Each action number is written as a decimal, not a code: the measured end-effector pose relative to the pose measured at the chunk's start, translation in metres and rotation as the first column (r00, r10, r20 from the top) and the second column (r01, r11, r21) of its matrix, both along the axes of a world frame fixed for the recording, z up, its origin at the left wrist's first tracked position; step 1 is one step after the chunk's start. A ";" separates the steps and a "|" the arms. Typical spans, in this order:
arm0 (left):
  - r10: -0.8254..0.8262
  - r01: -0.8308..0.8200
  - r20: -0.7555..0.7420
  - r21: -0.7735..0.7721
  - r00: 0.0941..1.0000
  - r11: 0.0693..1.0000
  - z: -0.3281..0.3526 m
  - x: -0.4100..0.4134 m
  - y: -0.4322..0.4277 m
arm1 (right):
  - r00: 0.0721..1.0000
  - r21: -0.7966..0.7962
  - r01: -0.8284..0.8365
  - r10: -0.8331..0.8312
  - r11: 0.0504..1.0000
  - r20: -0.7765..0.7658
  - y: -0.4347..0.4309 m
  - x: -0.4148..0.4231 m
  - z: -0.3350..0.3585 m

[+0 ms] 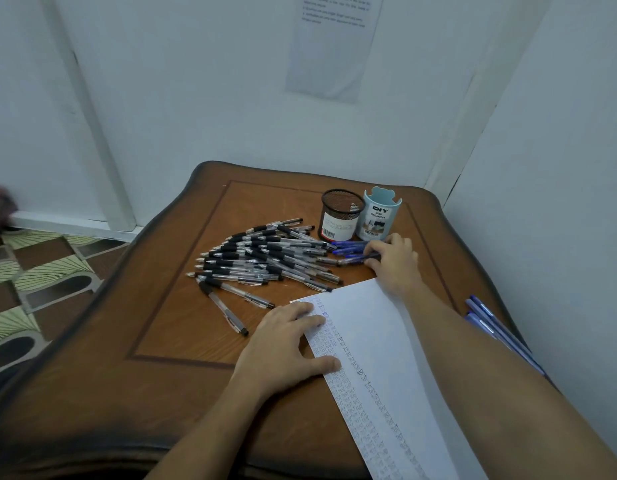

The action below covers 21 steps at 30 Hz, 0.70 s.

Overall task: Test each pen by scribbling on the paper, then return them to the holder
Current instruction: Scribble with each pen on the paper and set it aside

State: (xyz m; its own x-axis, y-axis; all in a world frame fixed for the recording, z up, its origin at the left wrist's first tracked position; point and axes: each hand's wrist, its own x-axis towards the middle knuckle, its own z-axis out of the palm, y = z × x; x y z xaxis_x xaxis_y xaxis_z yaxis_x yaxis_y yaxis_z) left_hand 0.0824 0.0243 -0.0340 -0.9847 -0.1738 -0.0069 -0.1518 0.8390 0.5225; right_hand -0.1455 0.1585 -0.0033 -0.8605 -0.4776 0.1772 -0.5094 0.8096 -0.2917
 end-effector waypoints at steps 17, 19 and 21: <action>-0.001 0.001 0.018 -0.011 1.000 1.000 0.007 0.003 0.003 | 0.943 -0.323 -0.031 0.135 0.946 0.305 0.058 0.084 0.013; 0.002 -0.002 0.023 -0.014 1.000 1.000 0.008 0.002 0.004 | 0.953 -0.260 -0.037 0.112 0.965 0.283 0.068 0.084 0.010; 0.007 -0.006 0.020 -0.023 1.000 1.000 0.008 0.002 0.004 | 0.968 -0.175 -0.058 0.098 0.983 0.230 0.075 0.085 0.007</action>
